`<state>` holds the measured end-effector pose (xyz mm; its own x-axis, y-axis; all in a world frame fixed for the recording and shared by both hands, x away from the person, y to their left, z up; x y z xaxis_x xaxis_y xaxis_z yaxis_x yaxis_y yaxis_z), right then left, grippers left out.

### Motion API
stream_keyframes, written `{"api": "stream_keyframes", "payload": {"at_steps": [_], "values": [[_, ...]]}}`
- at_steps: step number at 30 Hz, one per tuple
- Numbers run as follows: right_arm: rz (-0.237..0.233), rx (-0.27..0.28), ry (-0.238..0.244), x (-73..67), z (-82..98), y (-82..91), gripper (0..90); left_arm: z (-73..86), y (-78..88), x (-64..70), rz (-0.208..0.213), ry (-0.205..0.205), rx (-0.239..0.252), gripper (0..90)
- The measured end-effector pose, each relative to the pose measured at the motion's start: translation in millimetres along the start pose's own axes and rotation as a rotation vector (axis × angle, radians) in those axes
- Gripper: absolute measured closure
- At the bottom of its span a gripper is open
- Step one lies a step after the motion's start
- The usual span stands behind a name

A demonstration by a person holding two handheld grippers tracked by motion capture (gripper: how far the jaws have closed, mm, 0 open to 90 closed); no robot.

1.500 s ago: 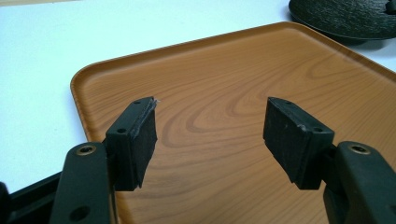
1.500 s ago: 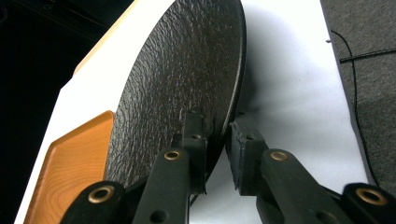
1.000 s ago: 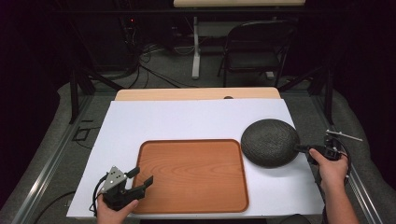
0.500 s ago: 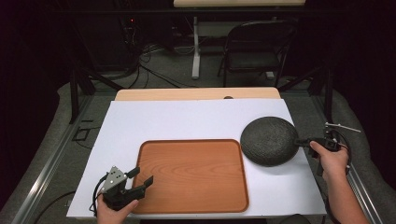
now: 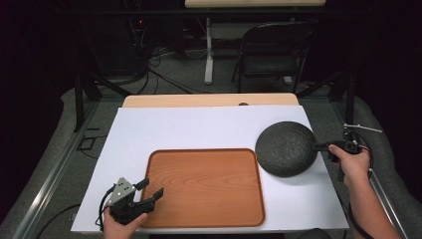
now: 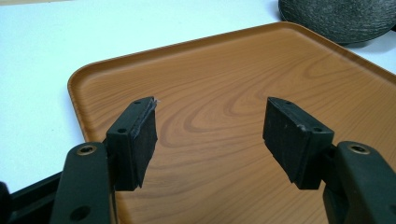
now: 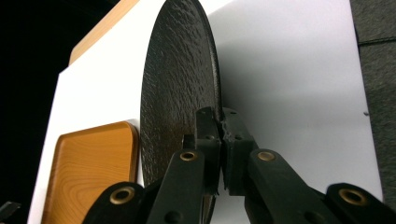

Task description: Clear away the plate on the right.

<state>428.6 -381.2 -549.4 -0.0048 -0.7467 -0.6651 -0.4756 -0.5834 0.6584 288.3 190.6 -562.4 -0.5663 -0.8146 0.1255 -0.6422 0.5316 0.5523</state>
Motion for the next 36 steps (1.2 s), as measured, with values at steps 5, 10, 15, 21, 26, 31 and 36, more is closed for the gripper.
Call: {"api": "stream_keyframes", "payload": {"at_steps": [5, 10, 15, 21, 26, 31, 36], "values": [[0.036, -0.013, 0.035, -6.6, -5.2, 0.2, 86.6, 0.0, 0.0, 0.0, 0.0, 0.001, 0.0, 35.0], [0.055, -0.022, 0.05, -13.5, -11.3, -0.3, 86.9, 0.1, -0.1, -0.4, -0.001, 0.0, -0.001, 35.1], [0.091, -0.028, 0.108, -27.7, -19.2, 0.5, 87.2, 0.1, -0.1, -0.4, 0.001, 0.001, -0.001, 35.2], [0.13, -0.036, 0.16, -43.9, -26.4, 0.4, 87.2, 0.3, 0.0, -0.7, 0.002, 0.001, -0.002, 35.2], [0.157, -0.042, 0.197, -55.7, -30.4, -0.1, 87.3, 0.2, 0.0, -1.0, 0.005, -0.001, -0.001, 35.2], [0.184, -0.048, 0.236, -65.8, -33.4, -0.4, 87.3, 0.2, -0.1, -1.0, 0.007, -0.001, 0.001, 35.2], [0.207, -0.056, 0.272, -75.5, -35.7, -1.1, 87.3, 0.3, -0.2, -1.0, 0.006, 0.0, -0.002, 35.3]]}}
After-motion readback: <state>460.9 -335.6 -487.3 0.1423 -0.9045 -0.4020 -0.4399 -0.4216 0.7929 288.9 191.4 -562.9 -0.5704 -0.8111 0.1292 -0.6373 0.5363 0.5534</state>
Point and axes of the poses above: each handheld gripper's, and its own axes: y roughly backward along the jaws, z roughly out of its underside, x roughly to its right, the point moved 7 cm from there along -y, roughly forward along the jaws, and after that the axes turned 5 degrees about -x, right-handed, at the moved point
